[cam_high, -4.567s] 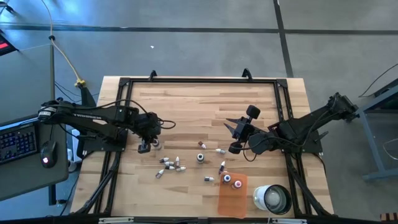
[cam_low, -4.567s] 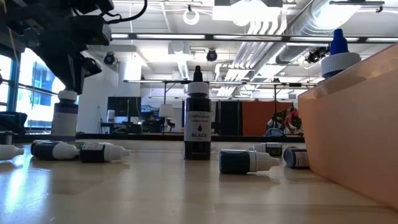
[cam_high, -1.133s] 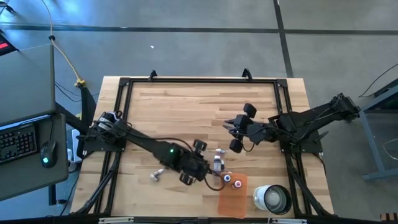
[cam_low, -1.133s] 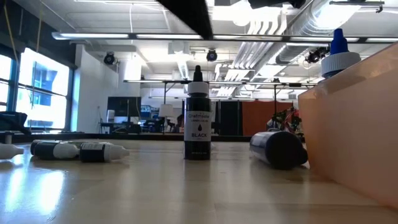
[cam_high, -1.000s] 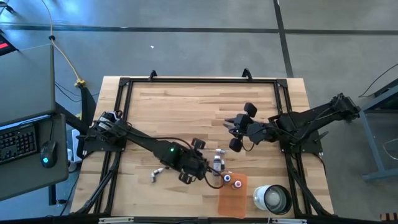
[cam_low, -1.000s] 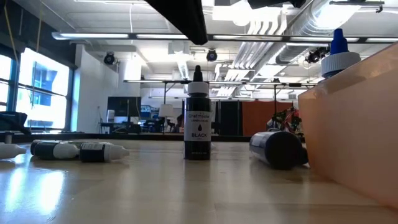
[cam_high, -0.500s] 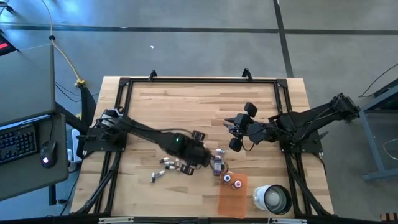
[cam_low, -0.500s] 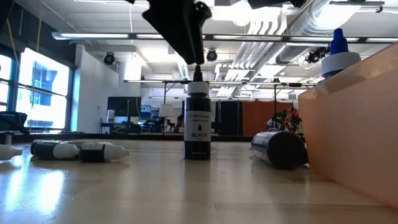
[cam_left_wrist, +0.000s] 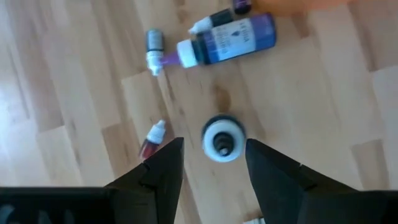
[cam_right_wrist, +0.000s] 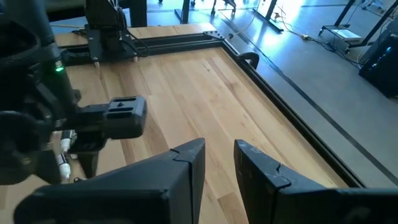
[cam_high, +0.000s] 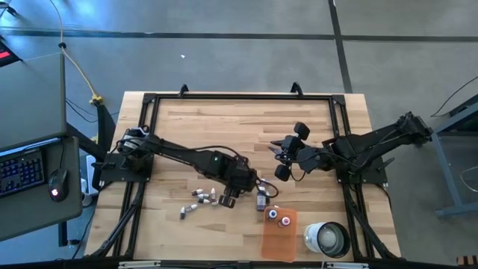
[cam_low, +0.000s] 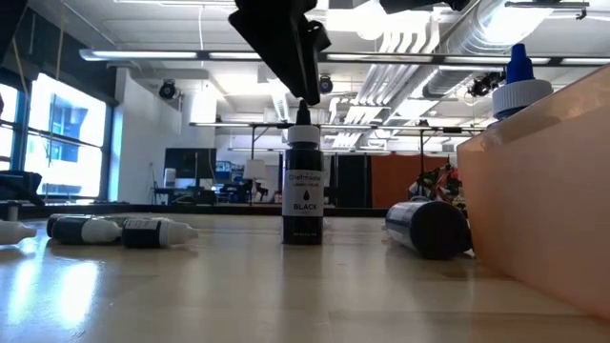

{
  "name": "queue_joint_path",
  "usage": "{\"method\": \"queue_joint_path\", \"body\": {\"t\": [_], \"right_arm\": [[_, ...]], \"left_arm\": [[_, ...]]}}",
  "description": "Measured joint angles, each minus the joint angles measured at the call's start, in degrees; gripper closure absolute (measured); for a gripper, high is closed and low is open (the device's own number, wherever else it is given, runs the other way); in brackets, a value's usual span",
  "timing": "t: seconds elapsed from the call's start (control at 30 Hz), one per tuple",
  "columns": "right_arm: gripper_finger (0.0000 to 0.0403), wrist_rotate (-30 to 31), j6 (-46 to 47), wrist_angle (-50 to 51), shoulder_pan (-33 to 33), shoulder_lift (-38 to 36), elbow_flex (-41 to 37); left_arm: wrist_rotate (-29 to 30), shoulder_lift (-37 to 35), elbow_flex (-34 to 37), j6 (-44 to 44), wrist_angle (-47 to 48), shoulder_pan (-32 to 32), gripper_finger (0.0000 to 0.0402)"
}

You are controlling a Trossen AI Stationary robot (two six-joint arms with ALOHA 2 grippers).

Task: Pick & Place food coloring
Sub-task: Put the large black food coloring bottle into the orange bin

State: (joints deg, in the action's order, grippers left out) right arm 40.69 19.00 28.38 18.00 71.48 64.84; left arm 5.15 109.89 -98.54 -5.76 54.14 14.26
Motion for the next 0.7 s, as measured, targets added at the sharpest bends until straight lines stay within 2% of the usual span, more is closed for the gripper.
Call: {"method": "queue_joint_path", "body": {"t": [0.3, 0.7], "right_arm": [[0.0325, -0.09, 0.00, -0.09, 0.00, 0.00, 0.02], [0.0325, -0.15, 0.00, -0.41, 0.00, 0.02, 0.02]], "left_arm": [[-1.66, 2.85, -0.11, -0.31, -1.85, -0.04, 0.0231], [-1.18, 3.91, 0.00, 0.00, 0.20, -0.02, 0.0231]]}}
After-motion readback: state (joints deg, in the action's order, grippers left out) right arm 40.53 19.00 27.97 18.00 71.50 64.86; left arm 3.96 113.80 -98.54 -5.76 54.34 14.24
